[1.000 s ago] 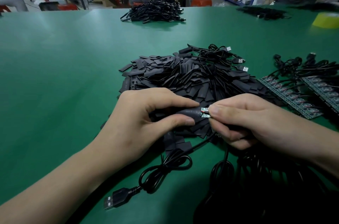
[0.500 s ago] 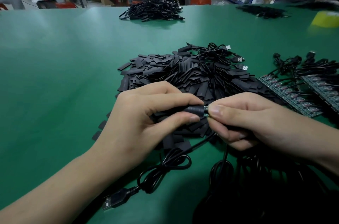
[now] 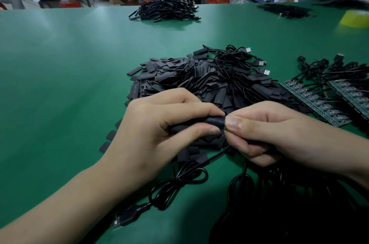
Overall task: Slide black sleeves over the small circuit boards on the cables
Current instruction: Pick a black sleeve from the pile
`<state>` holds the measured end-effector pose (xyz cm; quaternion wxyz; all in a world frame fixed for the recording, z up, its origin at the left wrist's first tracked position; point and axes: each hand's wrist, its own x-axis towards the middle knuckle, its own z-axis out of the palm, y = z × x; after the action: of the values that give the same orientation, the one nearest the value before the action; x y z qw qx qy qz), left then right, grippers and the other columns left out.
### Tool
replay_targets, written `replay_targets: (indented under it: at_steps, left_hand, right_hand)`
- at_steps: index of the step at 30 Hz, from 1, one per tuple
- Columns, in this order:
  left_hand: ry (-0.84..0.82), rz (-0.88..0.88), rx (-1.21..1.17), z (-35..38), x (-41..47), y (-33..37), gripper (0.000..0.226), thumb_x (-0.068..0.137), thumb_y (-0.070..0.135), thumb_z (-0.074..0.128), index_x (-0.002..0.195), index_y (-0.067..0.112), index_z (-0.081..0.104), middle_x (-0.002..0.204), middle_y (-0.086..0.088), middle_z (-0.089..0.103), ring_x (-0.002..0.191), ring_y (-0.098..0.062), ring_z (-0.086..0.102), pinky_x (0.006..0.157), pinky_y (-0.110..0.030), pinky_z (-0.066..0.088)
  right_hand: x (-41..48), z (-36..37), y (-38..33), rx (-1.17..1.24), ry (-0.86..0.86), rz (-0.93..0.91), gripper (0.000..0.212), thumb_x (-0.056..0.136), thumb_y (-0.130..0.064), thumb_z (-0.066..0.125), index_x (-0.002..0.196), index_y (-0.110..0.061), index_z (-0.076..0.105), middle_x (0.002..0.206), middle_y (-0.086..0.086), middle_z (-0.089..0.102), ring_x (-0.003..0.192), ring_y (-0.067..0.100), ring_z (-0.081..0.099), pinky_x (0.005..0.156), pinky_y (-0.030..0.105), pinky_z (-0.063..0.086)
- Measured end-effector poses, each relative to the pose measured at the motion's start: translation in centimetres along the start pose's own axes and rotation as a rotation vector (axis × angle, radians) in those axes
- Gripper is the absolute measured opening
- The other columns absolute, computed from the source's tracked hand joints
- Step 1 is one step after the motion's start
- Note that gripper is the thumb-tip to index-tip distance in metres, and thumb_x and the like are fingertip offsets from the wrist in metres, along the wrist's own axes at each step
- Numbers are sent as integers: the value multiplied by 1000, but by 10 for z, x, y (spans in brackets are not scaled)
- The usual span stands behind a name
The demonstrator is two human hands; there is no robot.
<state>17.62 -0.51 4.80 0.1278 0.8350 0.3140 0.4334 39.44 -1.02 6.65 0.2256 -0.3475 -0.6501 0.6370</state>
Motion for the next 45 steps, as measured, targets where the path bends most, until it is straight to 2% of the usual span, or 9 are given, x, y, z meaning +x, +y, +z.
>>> replay_targets:
  at_steps: [6,10,14,20,24,27,32,36,45]
  left_hand:
    - [64,-33,19,-1,1,-3,17,86,22,76,103,19,78,93,7,71,87,-8,68,79,-20,50]
    - [101,-64,34,0,1,-4,17,86,25,76,102,22,78,94,9,72,88,-8,68,80,-18,50]
    - [107,-70,39,1,1,-3,17,85,23,77,101,19,78,93,6,72,86,-7,68,79,-18,50]
    - [157,-73,88,1,2,-2,23,84,26,80,105,20,78,97,5,71,91,-8,67,85,-18,49]
    - [309,-207,61,1,3,-1,35,77,33,84,109,24,74,94,9,70,85,-10,68,82,-16,50]
    - [311,-299,-94,6,1,-1,32,74,31,85,103,24,76,88,10,75,83,-7,73,80,-17,55]
    - [237,-318,-207,10,1,-2,52,68,40,85,115,21,74,99,9,76,94,-6,73,88,-18,55]
    - [224,-299,-217,10,0,-3,54,69,41,88,117,21,73,104,7,75,99,-9,72,91,-18,54]
    - [222,-250,-220,8,0,-3,51,75,35,87,121,20,70,111,3,74,107,-22,71,95,-30,55]
  right_hand:
    - [-1,-4,-2,-242,177,-110,33,94,-40,52,82,-16,70,56,2,51,47,15,49,51,21,41]
    - [-3,-9,-4,-302,291,-203,26,97,-36,62,80,-20,72,61,2,63,54,13,61,58,19,49]
    - [-1,-4,-1,-277,300,-206,23,89,-32,59,78,-17,72,59,3,62,53,13,59,57,20,49]
    - [1,2,4,-324,382,-267,21,99,-22,61,80,-17,70,57,2,61,52,10,57,55,18,46]
    - [1,7,8,-580,557,-381,15,94,-32,62,82,-27,70,64,-1,64,56,15,61,56,34,49]
    - [0,11,9,-774,638,-447,12,94,-33,63,84,-29,68,68,-7,63,63,15,61,57,30,46]
    - [0,11,10,-933,649,-506,9,96,-29,62,91,-26,70,78,-16,64,73,8,62,63,25,46]
    - [-1,12,10,-1027,613,-515,10,98,-24,58,98,-23,68,87,-14,63,80,6,60,70,30,48]
    - [-1,12,9,-879,623,-506,9,95,-21,63,93,-23,71,84,-13,66,80,11,63,68,22,46]
